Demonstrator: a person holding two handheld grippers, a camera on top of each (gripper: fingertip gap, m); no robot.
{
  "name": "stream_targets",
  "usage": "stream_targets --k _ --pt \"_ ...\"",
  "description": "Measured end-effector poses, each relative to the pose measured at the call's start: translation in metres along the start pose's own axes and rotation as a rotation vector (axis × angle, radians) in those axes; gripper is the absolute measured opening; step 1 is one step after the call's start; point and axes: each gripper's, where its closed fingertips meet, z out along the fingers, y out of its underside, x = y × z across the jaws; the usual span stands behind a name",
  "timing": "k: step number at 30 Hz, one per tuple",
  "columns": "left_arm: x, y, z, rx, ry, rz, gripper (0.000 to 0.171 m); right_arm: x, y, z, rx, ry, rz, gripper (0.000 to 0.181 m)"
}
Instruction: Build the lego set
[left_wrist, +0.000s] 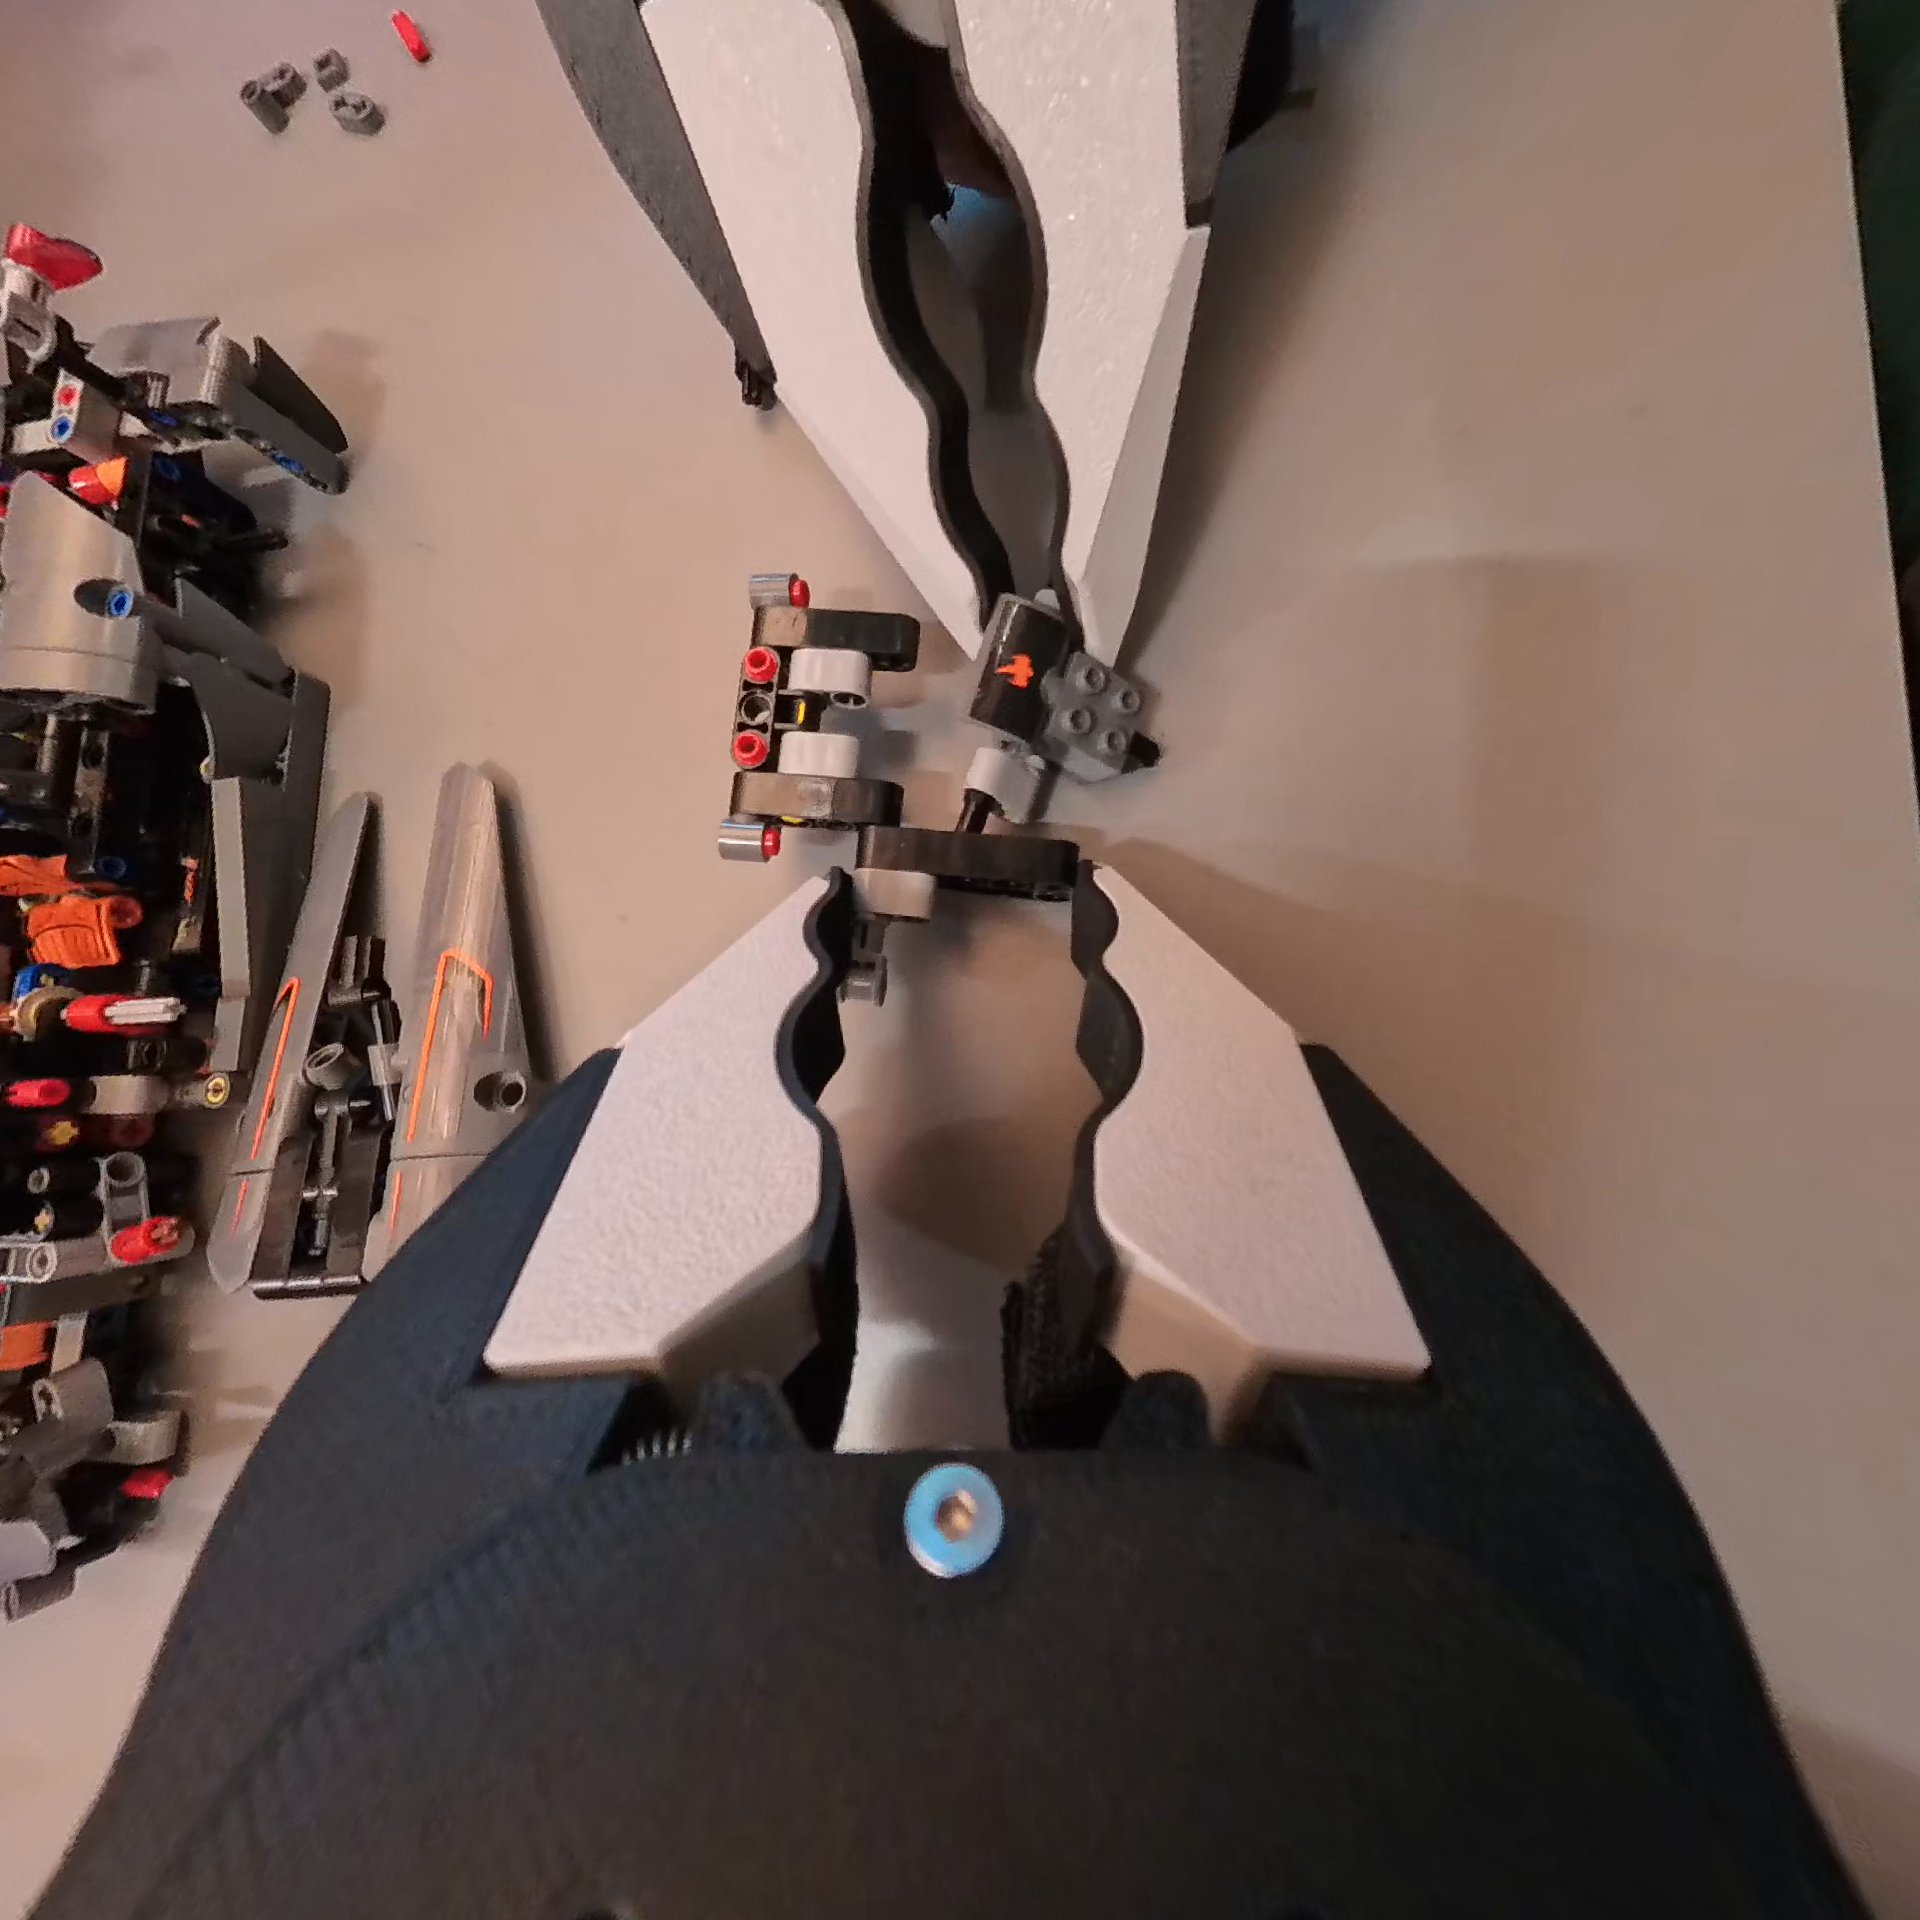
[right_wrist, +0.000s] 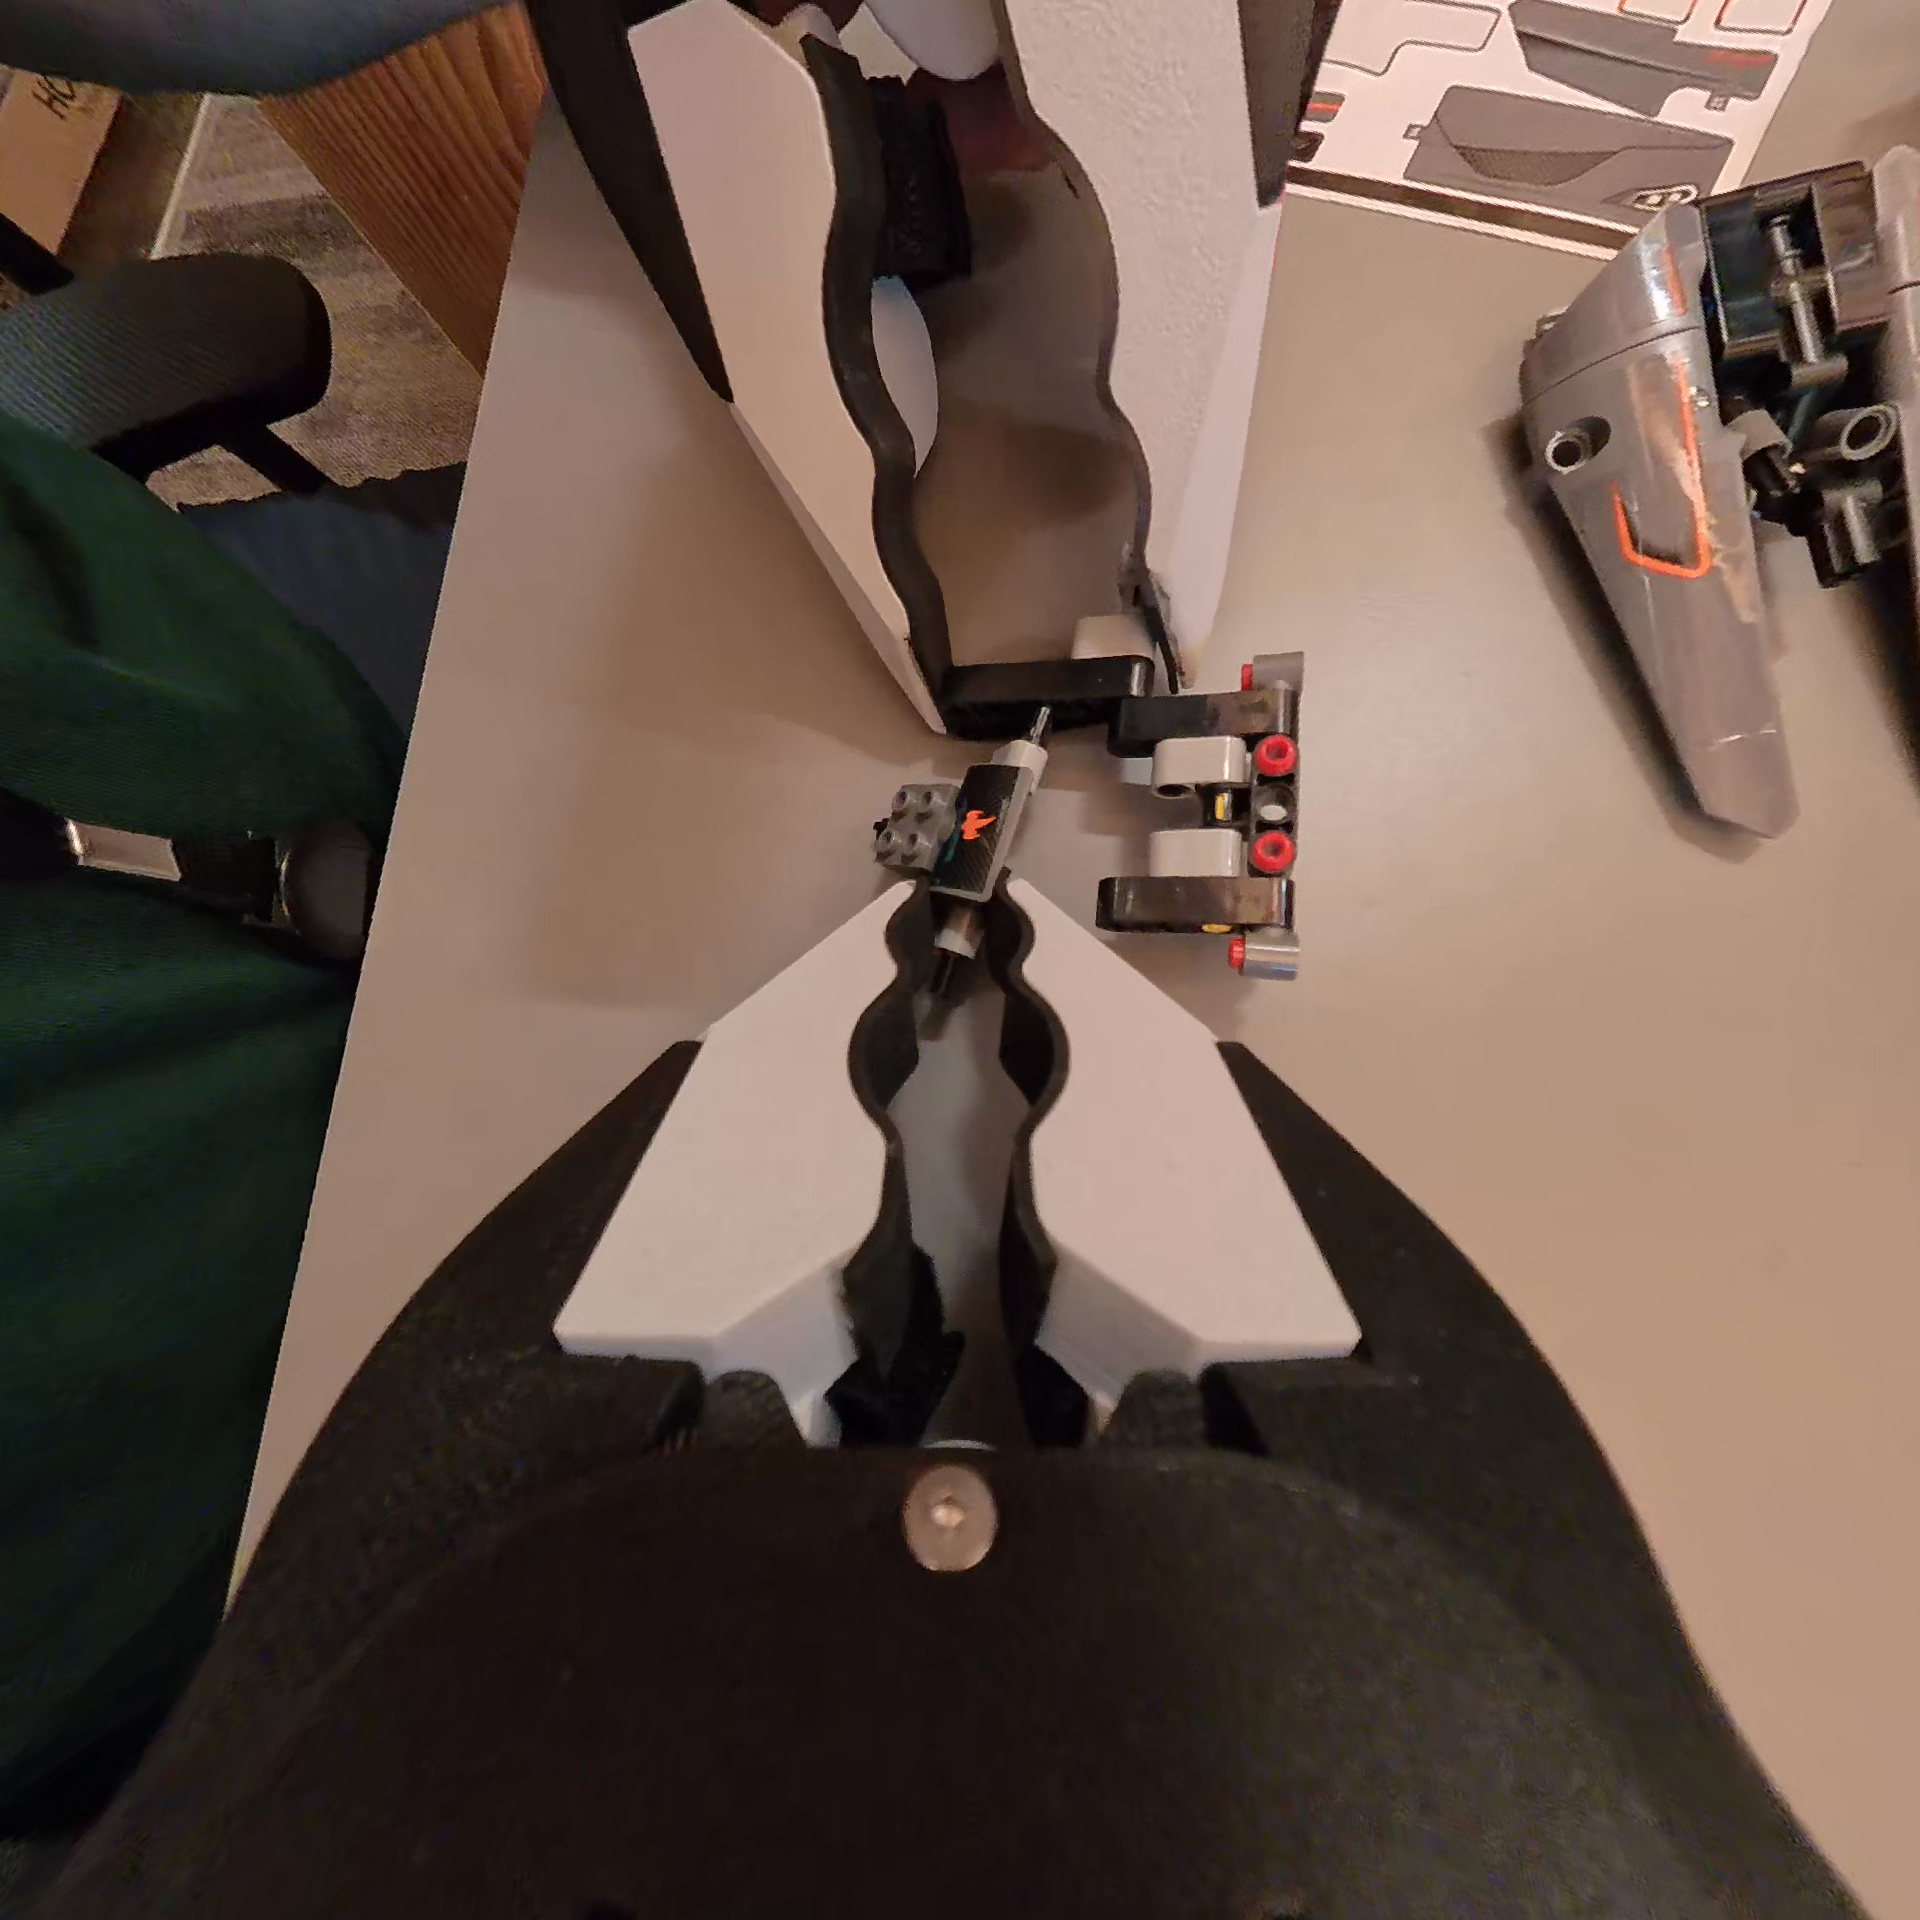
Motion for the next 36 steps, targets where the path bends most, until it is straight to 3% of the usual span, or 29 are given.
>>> stream_targets --k 11,36 --pt "0.0009 -0.0012 -0.0002 -0.022 0.014 0.086 0.040 0.0001 0.0009 -0.0011 -0.023 -0.032 -0.075 0.006" --pt "0.0029 -0.0002 0.0012 0.053 0.127 0.090 0.040 0.0001 0.0012 0.0000 -0.050 -0.118 -0.158 0.006"
